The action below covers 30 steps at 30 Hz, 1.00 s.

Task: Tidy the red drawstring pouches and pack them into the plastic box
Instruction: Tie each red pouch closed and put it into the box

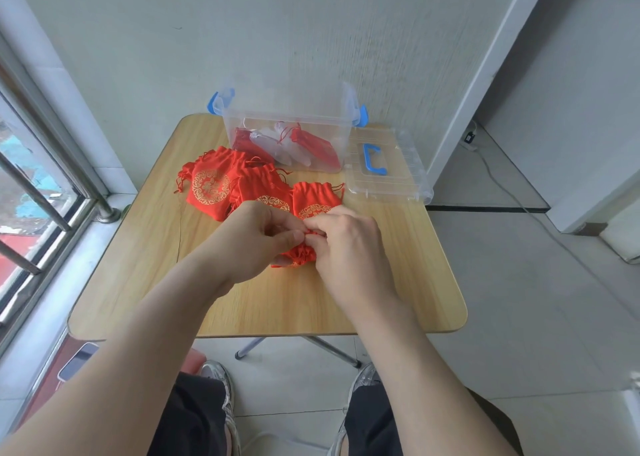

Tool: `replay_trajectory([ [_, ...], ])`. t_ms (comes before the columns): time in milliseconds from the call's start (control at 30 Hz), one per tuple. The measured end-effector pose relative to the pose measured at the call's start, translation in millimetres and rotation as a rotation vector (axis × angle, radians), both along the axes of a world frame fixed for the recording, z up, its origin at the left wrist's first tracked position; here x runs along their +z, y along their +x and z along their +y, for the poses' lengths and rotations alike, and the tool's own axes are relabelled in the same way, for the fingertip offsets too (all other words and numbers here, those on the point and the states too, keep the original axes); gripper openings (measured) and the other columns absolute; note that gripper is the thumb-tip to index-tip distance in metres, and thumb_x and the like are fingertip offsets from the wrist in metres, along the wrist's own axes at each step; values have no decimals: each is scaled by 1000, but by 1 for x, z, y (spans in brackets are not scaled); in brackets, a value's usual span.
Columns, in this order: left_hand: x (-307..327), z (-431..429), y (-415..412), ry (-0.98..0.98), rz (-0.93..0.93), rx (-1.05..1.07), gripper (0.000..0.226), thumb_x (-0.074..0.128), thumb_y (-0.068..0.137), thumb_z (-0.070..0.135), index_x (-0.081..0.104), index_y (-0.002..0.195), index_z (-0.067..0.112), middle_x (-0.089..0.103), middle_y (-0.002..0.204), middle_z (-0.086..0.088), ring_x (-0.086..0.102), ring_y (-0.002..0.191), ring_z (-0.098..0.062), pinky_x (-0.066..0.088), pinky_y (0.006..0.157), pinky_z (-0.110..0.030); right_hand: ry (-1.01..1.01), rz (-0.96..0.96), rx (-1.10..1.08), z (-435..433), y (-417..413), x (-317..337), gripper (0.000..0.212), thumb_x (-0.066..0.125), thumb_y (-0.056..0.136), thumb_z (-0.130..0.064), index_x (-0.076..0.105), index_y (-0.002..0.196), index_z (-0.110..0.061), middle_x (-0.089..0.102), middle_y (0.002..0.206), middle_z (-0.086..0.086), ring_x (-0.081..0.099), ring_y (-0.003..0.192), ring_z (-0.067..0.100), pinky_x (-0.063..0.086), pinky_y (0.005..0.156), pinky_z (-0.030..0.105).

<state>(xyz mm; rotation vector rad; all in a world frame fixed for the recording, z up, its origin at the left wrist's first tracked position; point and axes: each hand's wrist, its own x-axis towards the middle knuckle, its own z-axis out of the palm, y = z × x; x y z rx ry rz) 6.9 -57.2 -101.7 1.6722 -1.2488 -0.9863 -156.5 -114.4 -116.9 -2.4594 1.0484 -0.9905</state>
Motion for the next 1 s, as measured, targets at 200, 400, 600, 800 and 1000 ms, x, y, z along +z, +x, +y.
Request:
replay_trajectory([
  [200, -2, -2, -9, -110, -135, 153, 19, 82, 91, 15, 72, 105, 23, 79, 77, 3, 76, 74, -16, 66, 76, -41, 28, 26, -47, -1, 1, -2, 20, 74, 96, -5, 85, 109, -16, 72, 97, 5, 66, 86, 23, 57, 74, 35],
  [400, -1, 0, -15, -227, -375, 153, 18, 83, 85, 12, 70, 94, 23, 76, 82, 10, 73, 77, -1, 61, 74, -23, 146, -48, -71, -1, -2, 1, 18, 74, 94, -6, 85, 100, -18, 76, 88, -5, 65, 77, 11, 57, 72, 30],
  [600, 1, 2, -18, -314, -533, 155, 19, 78, 75, 3, 72, 86, 18, 72, 76, 15, 71, 72, 2, 61, 70, -25, 483, -151, -92, -4, -5, 7, 15, 77, 90, -10, 84, 94, -23, 75, 77, -15, 69, 72, -1, 51, 64, 10],
  [800, 0, 3, -19, -436, -653, 12, 28, 76, 83, 2, 64, 103, 16, 73, 85, 8, 71, 77, -10, 62, 70, -39, 1017, -291, -57, -11, -18, 15, 9, 76, 94, -11, 83, 97, -17, 70, 70, -11, 64, 74, 9, 48, 72, 24],
  [1000, 5, 6, -20, -527, -643, 27, 23, 75, 82, -1, 68, 96, 17, 73, 84, 11, 73, 81, -5, 63, 72, -35, 1469, -538, 117, -15, -19, 18, 7, 66, 99, 2, 70, 96, -2, 60, 70, 4, 53, 62, 12, 40, 59, 25],
])
